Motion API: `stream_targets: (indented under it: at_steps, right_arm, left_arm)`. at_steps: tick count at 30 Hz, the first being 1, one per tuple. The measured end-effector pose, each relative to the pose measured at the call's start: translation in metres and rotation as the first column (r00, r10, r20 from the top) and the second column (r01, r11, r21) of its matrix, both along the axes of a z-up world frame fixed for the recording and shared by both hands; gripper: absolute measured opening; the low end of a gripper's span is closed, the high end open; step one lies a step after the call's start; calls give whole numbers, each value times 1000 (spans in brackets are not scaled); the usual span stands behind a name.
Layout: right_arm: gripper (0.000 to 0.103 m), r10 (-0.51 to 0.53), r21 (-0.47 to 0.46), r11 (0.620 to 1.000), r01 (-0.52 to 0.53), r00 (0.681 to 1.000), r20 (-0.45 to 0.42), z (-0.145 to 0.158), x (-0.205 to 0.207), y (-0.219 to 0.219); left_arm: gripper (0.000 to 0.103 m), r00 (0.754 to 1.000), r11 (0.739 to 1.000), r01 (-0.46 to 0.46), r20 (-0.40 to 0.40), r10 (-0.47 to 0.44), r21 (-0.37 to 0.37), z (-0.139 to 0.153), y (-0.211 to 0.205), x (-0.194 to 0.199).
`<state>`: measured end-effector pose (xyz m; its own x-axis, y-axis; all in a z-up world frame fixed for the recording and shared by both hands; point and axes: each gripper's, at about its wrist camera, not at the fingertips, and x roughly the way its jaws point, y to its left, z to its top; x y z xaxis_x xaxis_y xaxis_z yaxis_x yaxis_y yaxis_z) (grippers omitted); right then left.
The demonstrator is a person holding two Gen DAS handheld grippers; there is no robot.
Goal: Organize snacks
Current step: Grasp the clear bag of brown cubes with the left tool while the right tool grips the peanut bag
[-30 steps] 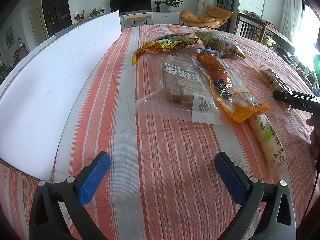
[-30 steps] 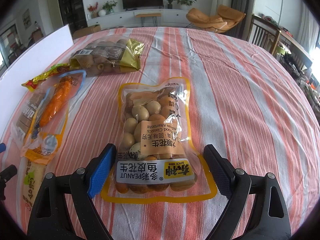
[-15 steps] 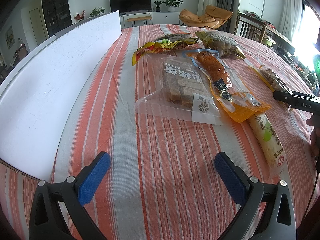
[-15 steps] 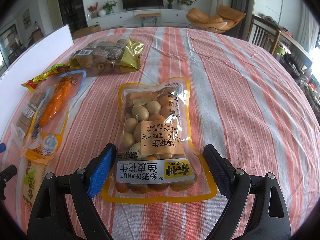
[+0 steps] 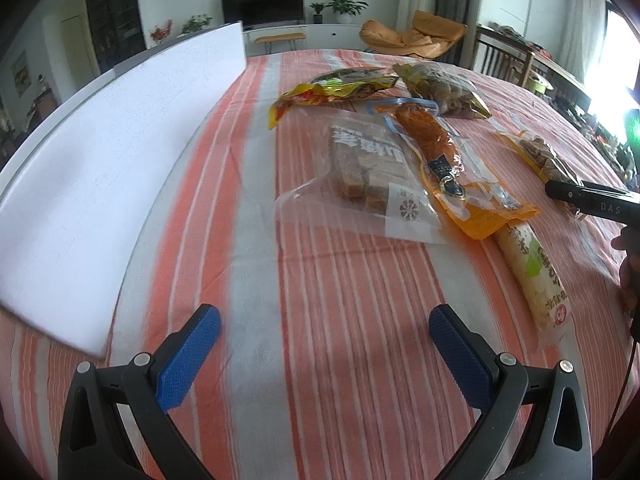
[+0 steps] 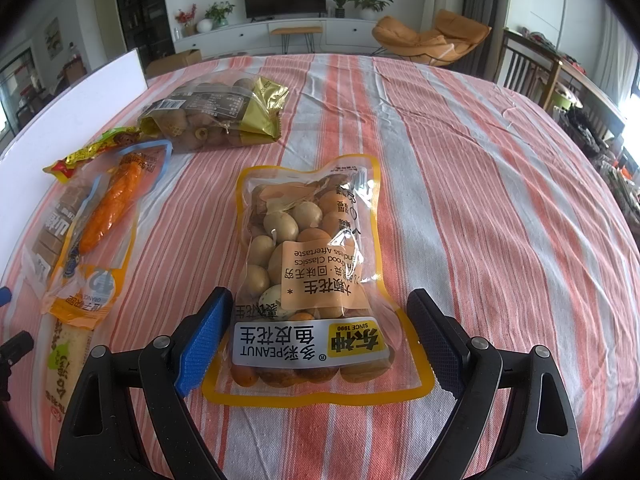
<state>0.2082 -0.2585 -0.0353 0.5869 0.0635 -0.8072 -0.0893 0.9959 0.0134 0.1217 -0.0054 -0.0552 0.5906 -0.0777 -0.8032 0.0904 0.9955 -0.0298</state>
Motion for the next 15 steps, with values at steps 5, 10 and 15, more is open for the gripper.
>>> stream_targets:
  at_steps: [5,10,15]
  right_arm:
    - [91,0,0,1000,0,1000,0,0,0,0]
    - [91,-1,0,1000,1,1000,0,0,0,0]
    - [91,-1,1,1000,1,1000,0,1,0,-1]
  left_arm:
    - [103,999,992,-35,19,38,-123,19,10,4]
    - [103,998,984,-24,53,34,-179,48,1,43]
    - [76,997,997,65,-33,-66,-48,35,-29,94]
